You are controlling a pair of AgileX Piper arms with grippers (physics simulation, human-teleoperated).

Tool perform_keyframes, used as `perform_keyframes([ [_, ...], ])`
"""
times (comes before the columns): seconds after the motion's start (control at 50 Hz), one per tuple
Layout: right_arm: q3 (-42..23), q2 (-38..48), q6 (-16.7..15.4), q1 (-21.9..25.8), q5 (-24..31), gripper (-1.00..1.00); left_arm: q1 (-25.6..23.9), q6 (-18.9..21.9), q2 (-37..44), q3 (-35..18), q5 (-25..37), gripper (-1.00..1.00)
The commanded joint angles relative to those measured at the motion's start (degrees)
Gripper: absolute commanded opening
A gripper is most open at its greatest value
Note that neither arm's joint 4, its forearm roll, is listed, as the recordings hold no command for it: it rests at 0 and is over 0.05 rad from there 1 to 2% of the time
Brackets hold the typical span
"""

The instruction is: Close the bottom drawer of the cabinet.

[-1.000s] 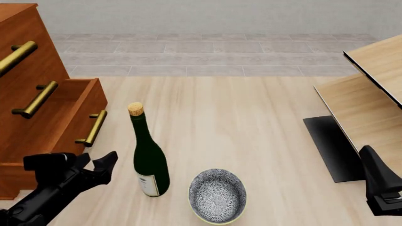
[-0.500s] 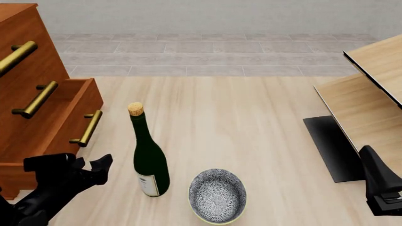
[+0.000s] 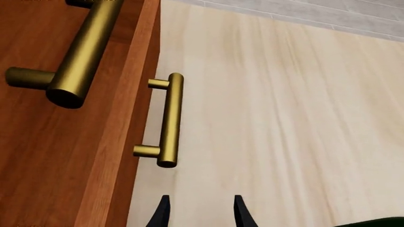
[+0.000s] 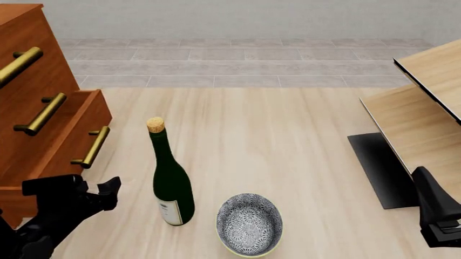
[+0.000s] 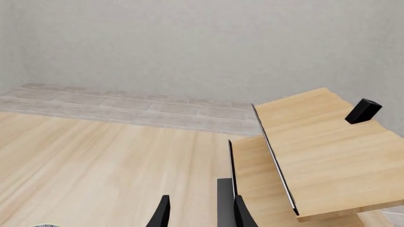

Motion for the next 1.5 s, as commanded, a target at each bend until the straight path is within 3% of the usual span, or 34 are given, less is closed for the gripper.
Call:
perform_keyframes([
  [0.02, 0.0, 0.0, 0.0, 0.0, -0.1, 1.0, 2.4, 2.2, 0.4, -0.5, 0.0, 1.0],
  [0.54, -0.1, 0.0, 0.1, 0.2, 0.1, 1.0, 5.6, 6.6, 1.5, -1.5, 0.0, 1.0],
  [1.5, 0.0, -0.1, -0.3, 0.0, -0.4, 1.0, 11.2, 9.7, 2.9, -3.2, 0.0, 1.0],
])
